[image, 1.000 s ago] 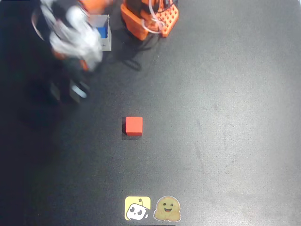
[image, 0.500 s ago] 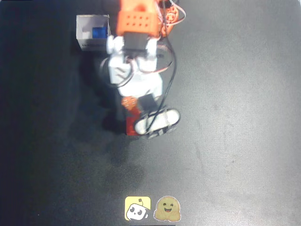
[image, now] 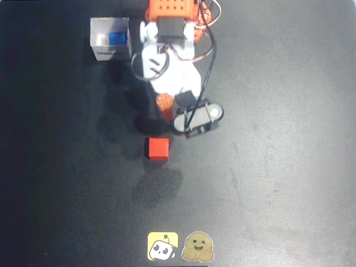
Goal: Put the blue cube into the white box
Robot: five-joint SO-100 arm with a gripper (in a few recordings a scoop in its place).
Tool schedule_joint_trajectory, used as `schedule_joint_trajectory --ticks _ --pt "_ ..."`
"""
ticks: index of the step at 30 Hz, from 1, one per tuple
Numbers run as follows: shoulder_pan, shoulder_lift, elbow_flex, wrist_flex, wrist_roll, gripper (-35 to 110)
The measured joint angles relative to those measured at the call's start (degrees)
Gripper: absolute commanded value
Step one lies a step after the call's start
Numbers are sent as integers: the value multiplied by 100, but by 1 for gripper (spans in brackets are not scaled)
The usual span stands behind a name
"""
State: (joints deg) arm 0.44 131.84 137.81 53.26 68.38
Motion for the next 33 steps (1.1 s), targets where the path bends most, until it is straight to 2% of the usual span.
schedule_joint_trajectory --ticks 14,19,24,33 --pt "-97 1837 1688 -519 1011 0" --pt "-88 3138 2698 -598 1178 0" --pt "-105 4860 3146 237 1274 0" --pt "79 5089 3173 1222 1433 0"
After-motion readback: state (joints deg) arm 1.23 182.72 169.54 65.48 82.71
